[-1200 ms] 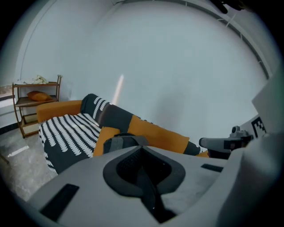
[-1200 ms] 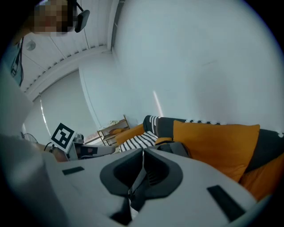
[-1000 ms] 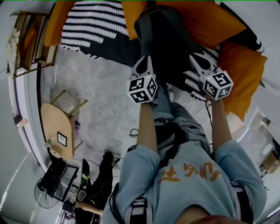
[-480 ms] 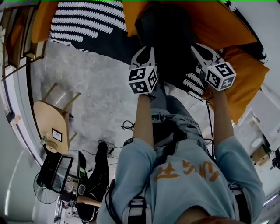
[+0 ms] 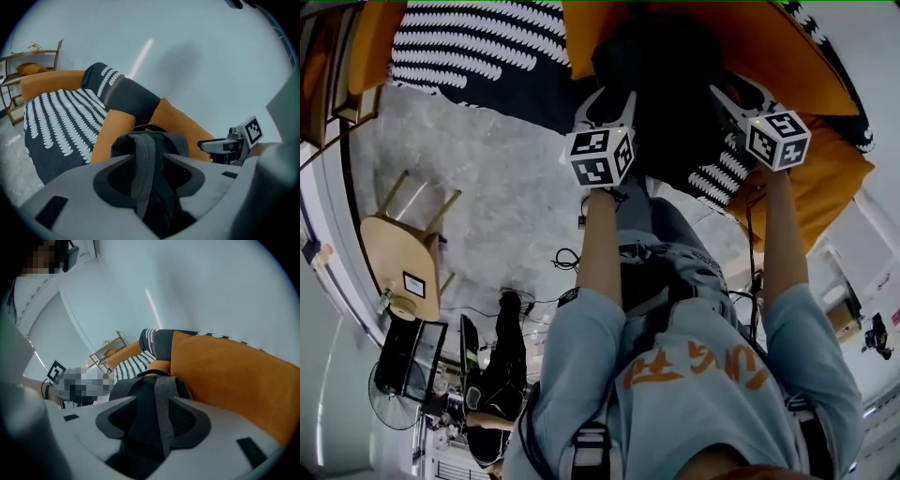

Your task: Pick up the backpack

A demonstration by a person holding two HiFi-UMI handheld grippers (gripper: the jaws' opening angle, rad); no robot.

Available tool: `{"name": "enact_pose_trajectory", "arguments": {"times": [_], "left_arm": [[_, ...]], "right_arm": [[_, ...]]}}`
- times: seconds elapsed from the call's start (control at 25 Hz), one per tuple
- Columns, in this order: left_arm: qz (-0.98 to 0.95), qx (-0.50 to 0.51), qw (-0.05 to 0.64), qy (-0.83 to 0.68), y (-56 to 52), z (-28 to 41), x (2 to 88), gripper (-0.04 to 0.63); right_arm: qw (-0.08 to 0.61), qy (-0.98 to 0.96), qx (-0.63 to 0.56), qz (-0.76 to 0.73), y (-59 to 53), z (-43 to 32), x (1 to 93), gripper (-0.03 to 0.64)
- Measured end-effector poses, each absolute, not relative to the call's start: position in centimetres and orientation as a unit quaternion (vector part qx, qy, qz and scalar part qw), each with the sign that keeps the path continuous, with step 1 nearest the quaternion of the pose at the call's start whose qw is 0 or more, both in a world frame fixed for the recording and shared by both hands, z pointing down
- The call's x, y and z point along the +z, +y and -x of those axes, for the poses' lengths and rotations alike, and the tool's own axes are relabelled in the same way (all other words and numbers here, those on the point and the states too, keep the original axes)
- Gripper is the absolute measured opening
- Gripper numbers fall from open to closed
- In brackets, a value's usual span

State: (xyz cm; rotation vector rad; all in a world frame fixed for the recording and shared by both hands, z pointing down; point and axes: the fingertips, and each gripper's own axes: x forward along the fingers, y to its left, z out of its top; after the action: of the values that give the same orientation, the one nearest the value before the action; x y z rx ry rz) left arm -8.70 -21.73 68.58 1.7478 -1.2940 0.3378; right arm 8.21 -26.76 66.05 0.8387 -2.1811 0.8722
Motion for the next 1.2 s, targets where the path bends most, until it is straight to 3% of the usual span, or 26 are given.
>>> {"name": "enact_pose_trajectory", "arguments": {"times": [0.28, 0.72, 0.88, 0.96, 1.04, 1.2], "left_arm": [[-0.706, 0.14, 0.482, -0.5, -23.4, 8.2, 71.5, 0.204], [-0.729, 0.171, 0.492, -0.444, -24.0, 6.4, 74.1, 0.206], [-0.743, 0.18, 0.496, -0.411, -23.2, 5.9, 74.4, 0.135], [-0.755, 0.198, 0.484, -0.396, -22.7, 5.4, 74.3, 0.1], [-0.759, 0.203, 0.484, -0.385, -22.3, 4.9, 74.3, 0.078], [-0.739, 0.191, 0.513, -0.393, -21.7, 4.8, 73.9, 0.055]], "right_arm": [[0.357, -0.815, 0.341, -0.303, -29.8, -8.0, 70.0, 0.25], [0.398, -0.812, 0.353, -0.24, -30.2, -5.3, 73.3, 0.253], [0.41, -0.812, 0.346, -0.232, -29.4, -5.1, 73.4, 0.252], [0.412, -0.813, 0.345, -0.225, -28.8, -4.9, 73.0, 0.231], [0.407, -0.81, 0.353, -0.23, -28.4, -4.9, 72.7, 0.114], [0.39, -0.803, 0.39, -0.224, -26.9, -3.7, 72.0, 0.06]]}}
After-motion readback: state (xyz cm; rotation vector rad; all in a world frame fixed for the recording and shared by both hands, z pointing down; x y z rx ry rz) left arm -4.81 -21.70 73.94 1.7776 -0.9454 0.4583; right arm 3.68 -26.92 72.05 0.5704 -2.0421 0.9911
